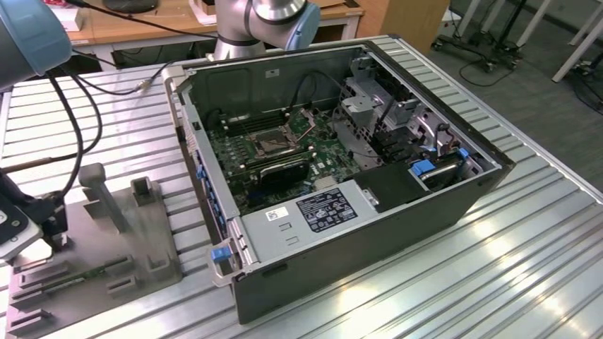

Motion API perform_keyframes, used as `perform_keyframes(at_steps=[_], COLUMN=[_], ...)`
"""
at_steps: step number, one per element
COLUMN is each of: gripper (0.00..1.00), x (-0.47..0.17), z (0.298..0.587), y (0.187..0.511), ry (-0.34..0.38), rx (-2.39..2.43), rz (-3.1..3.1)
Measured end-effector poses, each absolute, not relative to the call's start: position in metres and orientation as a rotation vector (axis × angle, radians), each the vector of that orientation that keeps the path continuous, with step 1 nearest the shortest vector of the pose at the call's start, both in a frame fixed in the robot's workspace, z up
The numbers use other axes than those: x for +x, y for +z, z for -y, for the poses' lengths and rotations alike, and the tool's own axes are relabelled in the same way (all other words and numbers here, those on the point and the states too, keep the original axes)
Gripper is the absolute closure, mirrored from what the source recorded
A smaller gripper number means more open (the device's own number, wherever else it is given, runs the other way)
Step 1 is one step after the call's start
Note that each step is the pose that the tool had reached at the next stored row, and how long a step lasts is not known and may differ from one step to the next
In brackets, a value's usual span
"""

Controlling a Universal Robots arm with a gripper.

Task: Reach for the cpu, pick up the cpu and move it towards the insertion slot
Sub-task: 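Pick up the cpu and move it towards the insertion slot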

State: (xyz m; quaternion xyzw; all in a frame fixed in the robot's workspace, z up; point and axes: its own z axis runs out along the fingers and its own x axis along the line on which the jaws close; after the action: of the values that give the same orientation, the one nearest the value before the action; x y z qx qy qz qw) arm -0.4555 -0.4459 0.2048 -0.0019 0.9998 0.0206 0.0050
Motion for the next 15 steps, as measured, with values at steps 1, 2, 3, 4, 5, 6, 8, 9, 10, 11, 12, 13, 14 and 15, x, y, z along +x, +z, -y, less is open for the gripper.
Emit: perform_keyframes(at_steps=[1, 2, 3, 4, 5, 6, 8, 9, 10, 11, 12, 13, 14, 15], gripper=[0.45, 0.45, 0.45, 0.45, 0.45, 0.45, 0.45, 0.45, 0.45, 0.45, 0.45, 0.45, 0.45, 0.45], x=[-0.4555, -0.4555, -0.4555, -0.4555, -0.4555, -0.4555, -0.4556, -0.4555, -0.4555, -0.4555, -0.4555, -0.4555, -0.4555, -0.4555], z=[0.4460, 0.4460, 0.4460, 0.4460, 0.4460, 0.4460, 0.4460, 0.4459, 0.4460, 0.4460, 0.4461, 0.4461, 0.4461, 0.4461], y=[0.2051, 0.2051, 0.2053, 0.2054, 0.2054, 0.2054, 0.2058, 0.2058, 0.2058, 0.2059, 0.2059, 0.2059, 0.2059, 0.2060], ry=[0.065, 0.065, 0.065, 0.065, 0.065, 0.065, 0.064, 0.065, 0.065, 0.065, 0.065, 0.065, 0.065, 0.065], rx=[-0.006, -0.006, -0.006, -0.006, -0.006, -0.006, -0.006, -0.006, -0.006, -0.006, -0.006, -0.006, -0.006, -0.006], rz=[-3.131, -3.131, -3.131, -3.131, -3.131, -3.131, -3.131, -3.131, -3.131, -3.131, -3.131, -3.131, -3.131, -3.131])
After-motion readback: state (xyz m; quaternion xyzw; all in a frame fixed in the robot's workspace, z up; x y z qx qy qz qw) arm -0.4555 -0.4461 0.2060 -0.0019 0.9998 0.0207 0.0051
